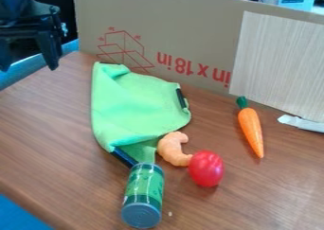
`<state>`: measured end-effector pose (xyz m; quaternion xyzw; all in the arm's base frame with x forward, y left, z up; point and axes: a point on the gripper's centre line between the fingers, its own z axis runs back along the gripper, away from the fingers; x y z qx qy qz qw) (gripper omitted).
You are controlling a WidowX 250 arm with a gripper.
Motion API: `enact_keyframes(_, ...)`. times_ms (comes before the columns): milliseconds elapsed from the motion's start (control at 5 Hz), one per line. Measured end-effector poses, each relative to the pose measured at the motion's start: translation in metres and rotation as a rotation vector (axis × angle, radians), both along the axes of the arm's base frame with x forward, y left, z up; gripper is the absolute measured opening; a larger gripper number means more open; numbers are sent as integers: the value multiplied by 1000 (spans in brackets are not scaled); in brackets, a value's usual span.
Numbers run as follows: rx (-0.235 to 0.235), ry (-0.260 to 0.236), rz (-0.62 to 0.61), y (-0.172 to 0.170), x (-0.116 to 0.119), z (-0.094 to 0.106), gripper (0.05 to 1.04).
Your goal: Unfold the cloth from top right to bottom left
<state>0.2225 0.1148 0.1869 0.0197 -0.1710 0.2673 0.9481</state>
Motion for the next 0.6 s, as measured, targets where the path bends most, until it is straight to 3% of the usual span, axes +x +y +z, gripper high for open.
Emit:
enact_keyframes(200,-14,18,15,0,1,-6,1001)
enact_keyframes(400,-96,34,112,-34,44,-25,1001)
enact_keyframes(600,-108,17,242,-56,86,-40,1001)
